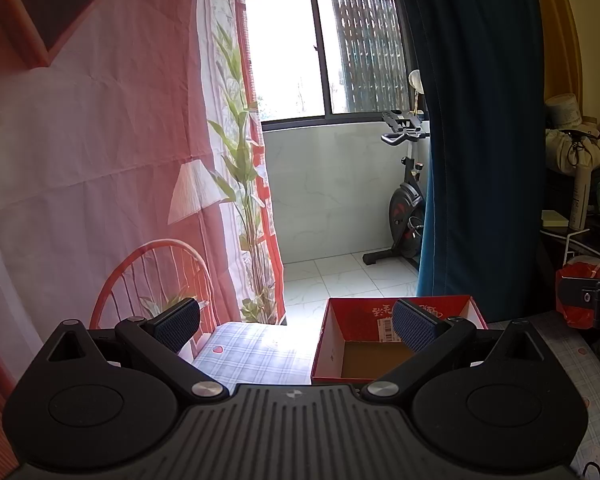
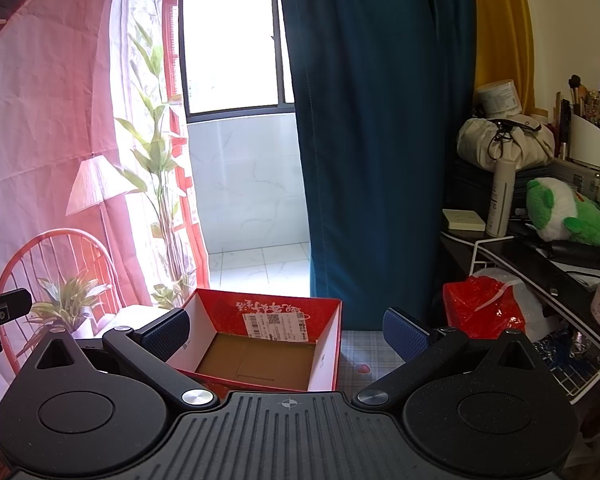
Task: Organize soft objects
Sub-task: 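Move both open grippers down toward the blue snack bag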
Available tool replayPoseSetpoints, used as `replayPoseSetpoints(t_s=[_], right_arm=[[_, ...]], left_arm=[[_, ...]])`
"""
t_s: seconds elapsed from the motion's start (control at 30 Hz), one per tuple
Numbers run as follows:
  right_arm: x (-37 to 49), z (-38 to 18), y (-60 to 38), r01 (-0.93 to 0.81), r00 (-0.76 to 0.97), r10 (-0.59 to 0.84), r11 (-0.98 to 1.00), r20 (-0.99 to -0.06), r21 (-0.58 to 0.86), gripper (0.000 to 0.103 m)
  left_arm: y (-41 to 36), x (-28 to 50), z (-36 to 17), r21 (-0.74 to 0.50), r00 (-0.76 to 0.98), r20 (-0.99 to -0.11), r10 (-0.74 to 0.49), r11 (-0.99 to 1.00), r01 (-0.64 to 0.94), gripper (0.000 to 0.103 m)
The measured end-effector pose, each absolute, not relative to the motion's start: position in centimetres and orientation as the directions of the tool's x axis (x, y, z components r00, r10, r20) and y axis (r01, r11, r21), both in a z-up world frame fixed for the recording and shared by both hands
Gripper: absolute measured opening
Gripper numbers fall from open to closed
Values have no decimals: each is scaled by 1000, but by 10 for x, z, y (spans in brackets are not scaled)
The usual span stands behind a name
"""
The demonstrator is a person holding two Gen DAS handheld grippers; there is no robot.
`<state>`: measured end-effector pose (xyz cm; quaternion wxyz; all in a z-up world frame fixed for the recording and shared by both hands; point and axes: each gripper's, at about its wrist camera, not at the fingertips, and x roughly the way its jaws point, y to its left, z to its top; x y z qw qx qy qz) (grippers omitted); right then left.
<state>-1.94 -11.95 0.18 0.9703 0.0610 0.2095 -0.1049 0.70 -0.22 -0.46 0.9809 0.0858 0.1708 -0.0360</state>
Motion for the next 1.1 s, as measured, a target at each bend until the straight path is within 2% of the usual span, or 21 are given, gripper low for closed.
replayPoseSetpoints(t_s=[0.23,0.5,0.63,0.77,0.93,1.1], right_arm=[[-19,2,-119,226,892,-172,971,-418,83,103],[-12,-15,-134,211,897,-112,958,-427,192,103],[-12,-33,-140,167,926,-74,960,-371,226,103],[-11,-60,-138,138,950,-60,962,-308,237,103],[7,-98,-127,155,917,-65,967,-395,200,103],[18,-142,-111,148,868,-43,973,-496,176,103]], left_arm=[[-1,10,-7,151,933,-358,-49,983,109,103],[2,25,-17,151,920,-390,-35,983,101,103],[9,35,-30,126,910,-405,-90,980,153,103],[15,48,-50,139,895,-439,-77,979,152,103],[28,63,-80,123,876,-476,-81,980,157,103],[26,69,-112,182,863,-501,-66,967,180,103]])
